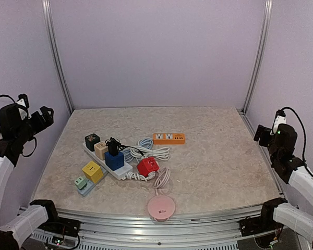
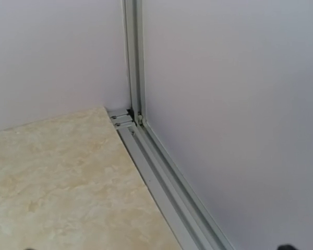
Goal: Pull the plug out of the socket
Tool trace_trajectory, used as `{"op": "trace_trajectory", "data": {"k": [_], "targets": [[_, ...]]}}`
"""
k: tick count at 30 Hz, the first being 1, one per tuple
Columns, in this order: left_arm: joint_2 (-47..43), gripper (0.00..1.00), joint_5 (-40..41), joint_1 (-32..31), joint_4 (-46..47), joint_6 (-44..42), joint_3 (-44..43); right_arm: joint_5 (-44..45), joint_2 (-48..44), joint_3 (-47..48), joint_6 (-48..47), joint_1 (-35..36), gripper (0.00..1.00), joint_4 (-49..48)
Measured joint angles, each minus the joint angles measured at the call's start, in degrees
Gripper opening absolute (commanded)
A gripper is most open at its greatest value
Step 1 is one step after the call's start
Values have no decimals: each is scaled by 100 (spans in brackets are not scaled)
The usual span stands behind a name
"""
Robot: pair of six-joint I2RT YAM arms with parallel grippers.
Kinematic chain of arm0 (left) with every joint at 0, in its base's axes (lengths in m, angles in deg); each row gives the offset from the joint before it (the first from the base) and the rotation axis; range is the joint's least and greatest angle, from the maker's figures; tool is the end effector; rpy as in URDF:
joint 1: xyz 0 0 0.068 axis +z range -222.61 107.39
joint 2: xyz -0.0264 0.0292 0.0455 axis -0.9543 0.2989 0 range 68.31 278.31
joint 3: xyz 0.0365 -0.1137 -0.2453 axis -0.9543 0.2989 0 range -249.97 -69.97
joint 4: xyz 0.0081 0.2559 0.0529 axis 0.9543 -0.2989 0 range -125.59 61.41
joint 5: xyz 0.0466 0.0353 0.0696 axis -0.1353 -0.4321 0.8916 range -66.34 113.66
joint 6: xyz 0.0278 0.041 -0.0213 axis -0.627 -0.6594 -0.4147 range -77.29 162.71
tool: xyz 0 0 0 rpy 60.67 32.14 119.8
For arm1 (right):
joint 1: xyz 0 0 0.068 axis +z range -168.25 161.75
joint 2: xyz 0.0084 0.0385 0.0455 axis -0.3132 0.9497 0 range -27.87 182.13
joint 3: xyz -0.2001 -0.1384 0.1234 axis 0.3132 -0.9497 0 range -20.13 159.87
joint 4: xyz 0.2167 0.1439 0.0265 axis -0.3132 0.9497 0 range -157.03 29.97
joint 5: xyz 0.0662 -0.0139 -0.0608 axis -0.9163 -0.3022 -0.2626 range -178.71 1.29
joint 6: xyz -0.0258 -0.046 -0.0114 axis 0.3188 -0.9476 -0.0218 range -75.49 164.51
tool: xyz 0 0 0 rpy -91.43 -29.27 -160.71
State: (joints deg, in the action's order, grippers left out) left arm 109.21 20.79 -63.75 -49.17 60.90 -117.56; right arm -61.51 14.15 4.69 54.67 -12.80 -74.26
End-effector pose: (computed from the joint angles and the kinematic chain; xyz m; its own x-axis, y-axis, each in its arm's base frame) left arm 0.1615 0.0233 0.3482 -0.1924 -0.3456 -0.9184 -0.1747 0.9330 -0.3145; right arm 0.1805 0.0009 0.2568 -0.1056 0.1476 -0.9834 0.3883 0.9165 0.0959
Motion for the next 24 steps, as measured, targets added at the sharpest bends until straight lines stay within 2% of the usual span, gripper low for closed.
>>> {"op": "trace_trajectory", "data": {"k": [6,13,18,24], "targets": [[50,99,-136,101,48,35,35,-70,-63,2,2,0,100,-20],[-214,99,-321,44,249,85,330,-562,-116,98,153,0,100,-107],[-66,99,-330,-623,258,173,402,-1244,-299,107,302,0,100,-354],[330,99,-396,-1545,304,562,658,-2304,369,533,529,125,97,-63]]}}
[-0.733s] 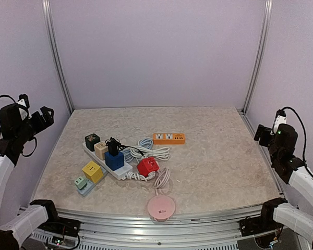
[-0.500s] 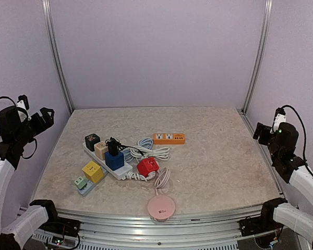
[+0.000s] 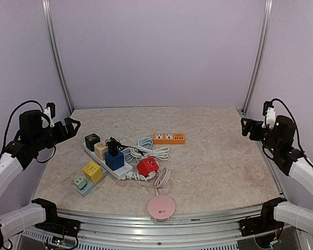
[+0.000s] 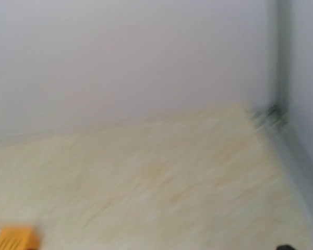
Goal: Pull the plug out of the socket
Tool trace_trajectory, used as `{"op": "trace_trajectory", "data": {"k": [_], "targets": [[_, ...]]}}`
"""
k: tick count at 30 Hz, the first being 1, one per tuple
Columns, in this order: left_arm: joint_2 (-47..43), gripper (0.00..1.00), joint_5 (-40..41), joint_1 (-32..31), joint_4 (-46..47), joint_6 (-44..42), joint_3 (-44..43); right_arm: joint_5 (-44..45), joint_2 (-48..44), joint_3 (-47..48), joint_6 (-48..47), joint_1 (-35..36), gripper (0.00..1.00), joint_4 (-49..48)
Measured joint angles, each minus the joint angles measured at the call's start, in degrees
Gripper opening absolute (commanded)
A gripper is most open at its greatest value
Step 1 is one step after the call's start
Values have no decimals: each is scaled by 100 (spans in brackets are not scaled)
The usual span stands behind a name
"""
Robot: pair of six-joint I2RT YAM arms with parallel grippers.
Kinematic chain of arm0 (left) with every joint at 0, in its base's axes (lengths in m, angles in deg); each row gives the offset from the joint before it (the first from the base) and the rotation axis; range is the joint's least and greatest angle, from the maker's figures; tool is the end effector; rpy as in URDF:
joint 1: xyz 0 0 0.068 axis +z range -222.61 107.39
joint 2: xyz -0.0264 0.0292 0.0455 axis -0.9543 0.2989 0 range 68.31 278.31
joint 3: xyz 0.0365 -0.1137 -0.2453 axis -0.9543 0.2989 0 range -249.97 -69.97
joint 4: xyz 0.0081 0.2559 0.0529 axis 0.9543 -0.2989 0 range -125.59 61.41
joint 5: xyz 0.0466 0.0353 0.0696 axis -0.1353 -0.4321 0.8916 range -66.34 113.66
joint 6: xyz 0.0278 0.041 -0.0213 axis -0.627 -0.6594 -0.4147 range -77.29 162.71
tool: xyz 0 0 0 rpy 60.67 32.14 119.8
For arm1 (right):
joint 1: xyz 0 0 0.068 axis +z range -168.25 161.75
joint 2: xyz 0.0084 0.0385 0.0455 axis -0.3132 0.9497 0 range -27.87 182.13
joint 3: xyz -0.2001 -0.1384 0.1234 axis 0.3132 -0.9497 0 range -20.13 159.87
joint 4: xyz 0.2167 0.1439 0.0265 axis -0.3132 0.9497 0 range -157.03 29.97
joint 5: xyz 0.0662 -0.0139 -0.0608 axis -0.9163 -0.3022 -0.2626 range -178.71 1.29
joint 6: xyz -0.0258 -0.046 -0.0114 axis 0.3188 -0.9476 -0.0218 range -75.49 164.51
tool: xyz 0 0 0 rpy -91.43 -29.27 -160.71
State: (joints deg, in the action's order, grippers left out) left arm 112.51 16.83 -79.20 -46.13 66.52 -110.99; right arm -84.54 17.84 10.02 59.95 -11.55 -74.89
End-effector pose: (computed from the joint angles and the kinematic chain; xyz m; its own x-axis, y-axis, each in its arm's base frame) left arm 0.1793 -0.0250 0.3052 -0.4122 -0.3560 -0.8387 0.0633 0.9071 -0.4161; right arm 0.1953 0.0203 0.2799 -0.1403 0.2509 -0.9578 -0.0079 0.9670 0.2545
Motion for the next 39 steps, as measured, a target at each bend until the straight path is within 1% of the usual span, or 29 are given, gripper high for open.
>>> {"op": "trace_trajectory", "data": {"k": [3,8,11,17,21,23,27,33,37,39], "targets": [[352,99,-232,-122,92,299,42,-304,332,98,107,437,96,291],[859,99,-538,-216,345,730,219,-417,994,361,262,1694,92,905],[999,99,-675,-221,476,1005,479,-437,1255,382,481,2343,92,1001],[1093,99,-1058,-205,1032,1631,1169,-369,1670,372,1106,3753,92,654],[1200,99,-1307,-203,1471,1976,1576,-42,2070,374,1351,4717,93,376],[1292,99,-1408,-177,1670,2090,1641,111,2332,402,1451,5036,93,275],[1552,99,-1606,-111,2050,2186,1644,278,3016,654,1674,5416,93,39],[1978,99,-1823,-44,2291,2201,1644,402,3853,1071,2083,5611,91,-236],[2085,99,-1847,-17,2347,2199,1644,369,4194,1202,2291,5619,87,-326],[2090,99,-1845,-11,2369,2194,1644,328,4328,1244,2369,5619,82,-398]]}}
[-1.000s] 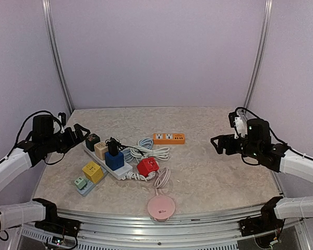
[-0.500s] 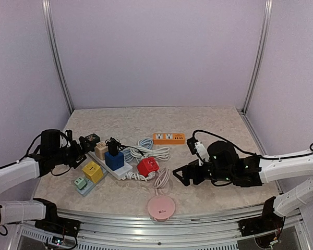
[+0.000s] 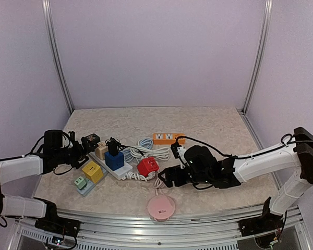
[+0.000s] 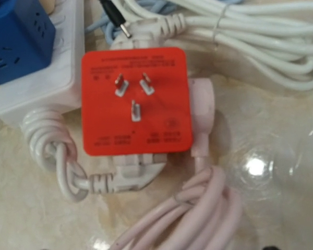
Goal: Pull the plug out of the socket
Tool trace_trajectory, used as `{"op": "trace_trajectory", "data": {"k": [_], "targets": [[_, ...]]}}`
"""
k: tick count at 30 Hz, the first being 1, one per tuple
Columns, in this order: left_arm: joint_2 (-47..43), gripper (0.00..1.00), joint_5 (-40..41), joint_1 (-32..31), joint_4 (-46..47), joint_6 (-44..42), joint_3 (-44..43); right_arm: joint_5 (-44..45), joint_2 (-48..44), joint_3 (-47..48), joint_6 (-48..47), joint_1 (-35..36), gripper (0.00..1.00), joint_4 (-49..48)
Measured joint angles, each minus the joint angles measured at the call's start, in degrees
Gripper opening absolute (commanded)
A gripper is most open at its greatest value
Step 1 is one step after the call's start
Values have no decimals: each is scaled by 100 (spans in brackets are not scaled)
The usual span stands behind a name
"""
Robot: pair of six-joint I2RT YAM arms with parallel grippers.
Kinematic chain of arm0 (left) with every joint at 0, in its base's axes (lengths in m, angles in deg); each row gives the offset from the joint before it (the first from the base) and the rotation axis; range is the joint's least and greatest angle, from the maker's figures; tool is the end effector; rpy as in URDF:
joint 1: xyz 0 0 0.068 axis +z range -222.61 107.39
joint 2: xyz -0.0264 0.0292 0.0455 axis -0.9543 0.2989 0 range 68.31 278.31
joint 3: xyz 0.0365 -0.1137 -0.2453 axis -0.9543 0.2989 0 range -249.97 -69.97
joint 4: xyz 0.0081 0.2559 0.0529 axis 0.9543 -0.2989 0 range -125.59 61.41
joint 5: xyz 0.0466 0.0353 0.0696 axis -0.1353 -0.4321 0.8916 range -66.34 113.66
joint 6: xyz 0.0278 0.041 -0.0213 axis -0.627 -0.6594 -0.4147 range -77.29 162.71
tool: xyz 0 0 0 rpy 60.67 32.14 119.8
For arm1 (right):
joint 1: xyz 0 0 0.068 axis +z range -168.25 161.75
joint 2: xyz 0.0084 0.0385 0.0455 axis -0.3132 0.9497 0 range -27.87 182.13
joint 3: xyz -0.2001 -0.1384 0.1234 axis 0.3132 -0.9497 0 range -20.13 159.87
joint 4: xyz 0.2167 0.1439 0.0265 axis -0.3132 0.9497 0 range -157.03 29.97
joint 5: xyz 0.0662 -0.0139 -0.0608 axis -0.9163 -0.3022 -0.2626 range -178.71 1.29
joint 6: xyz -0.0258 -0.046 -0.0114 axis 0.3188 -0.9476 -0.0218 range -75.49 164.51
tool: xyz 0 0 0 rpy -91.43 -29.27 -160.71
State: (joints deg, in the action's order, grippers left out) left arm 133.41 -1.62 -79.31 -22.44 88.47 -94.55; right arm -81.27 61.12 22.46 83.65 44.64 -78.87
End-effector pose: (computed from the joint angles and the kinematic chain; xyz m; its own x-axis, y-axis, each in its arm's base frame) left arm 0.2184 -0.0410 0.1795 -0.7176 -0.5681 -0.4030 -0.0841 0.6450 -0.7595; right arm 0.1489 0.2808 0.1794 -0.7271 -0.0466 -0.6850 -0.4837 0.7428 0.4629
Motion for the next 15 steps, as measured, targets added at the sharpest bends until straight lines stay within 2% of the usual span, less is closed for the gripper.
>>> {"op": "trace_trajectory", "data": {"k": [7,10,15], "targets": [[22,99,0,66,70,-39,0,-205,358,79,188,0,63,-212],[22,99,-31,98,114,-37,4,-236,444,94,247,0,46,-247],[-129,99,-201,284,236,-37,140,-245,619,341,398,11,0,-256]]}}
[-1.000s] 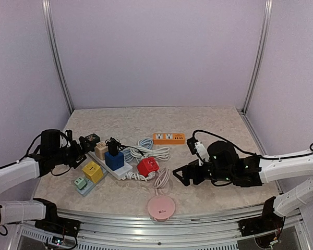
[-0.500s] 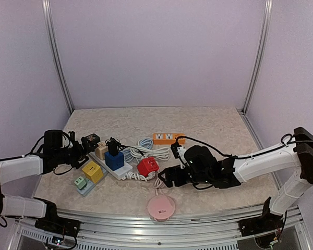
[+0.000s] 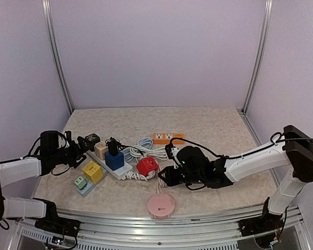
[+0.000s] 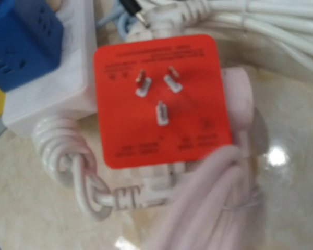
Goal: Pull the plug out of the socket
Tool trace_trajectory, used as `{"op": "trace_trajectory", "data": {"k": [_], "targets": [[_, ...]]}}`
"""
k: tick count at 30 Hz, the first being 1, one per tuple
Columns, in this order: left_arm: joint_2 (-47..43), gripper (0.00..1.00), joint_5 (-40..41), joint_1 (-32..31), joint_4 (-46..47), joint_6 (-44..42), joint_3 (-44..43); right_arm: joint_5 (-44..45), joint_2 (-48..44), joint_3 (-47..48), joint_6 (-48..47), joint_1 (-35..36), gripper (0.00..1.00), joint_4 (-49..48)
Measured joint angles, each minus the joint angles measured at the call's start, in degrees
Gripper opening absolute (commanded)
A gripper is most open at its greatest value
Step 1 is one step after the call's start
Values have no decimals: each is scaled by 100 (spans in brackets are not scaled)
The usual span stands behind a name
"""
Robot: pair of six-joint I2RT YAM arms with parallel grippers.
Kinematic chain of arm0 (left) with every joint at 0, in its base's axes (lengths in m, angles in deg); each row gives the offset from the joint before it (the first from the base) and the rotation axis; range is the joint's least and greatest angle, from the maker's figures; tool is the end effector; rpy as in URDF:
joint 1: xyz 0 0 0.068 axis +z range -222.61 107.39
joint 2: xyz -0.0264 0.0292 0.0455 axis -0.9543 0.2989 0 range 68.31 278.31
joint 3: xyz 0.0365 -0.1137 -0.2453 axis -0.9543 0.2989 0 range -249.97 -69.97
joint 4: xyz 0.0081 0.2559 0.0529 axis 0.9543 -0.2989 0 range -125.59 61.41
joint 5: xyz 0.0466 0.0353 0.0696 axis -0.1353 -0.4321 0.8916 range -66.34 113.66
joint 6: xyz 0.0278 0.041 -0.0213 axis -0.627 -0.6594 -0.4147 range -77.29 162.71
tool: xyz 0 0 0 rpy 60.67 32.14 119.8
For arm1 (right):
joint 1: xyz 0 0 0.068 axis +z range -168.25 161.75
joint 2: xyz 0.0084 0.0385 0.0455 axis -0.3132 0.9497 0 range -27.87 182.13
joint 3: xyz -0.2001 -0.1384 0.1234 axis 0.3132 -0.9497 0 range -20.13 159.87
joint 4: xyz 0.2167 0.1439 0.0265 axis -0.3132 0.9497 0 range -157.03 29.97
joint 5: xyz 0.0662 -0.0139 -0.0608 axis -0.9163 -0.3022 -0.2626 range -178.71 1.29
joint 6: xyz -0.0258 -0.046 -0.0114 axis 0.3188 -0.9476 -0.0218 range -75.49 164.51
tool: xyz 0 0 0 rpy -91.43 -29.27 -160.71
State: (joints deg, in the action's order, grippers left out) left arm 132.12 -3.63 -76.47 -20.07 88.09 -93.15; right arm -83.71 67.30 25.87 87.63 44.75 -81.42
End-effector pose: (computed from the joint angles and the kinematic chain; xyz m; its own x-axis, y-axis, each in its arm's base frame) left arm 0.2164 -0.0310 0.1803 -0.6909 -0.5875 -0.4213 -0.0635 0.6299 -0.7741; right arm 0.1568 0.3010 0.1678 -0.7736 -0.0184 -0.6334 -0.4472 0.7240 0.5252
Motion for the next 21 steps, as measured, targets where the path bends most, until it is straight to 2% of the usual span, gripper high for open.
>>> {"op": "trace_trajectory", "data": {"k": [7,12,21], "targets": [[-109,99,-365,577,-177,-133,2,299,-28,33,212,33,0,61],[-289,99,-490,588,-494,-293,-149,393,-280,33,-98,-68,0,387],[-809,99,-748,586,-809,-481,-195,-173,-466,229,-1128,-1069,0,1104]]}}
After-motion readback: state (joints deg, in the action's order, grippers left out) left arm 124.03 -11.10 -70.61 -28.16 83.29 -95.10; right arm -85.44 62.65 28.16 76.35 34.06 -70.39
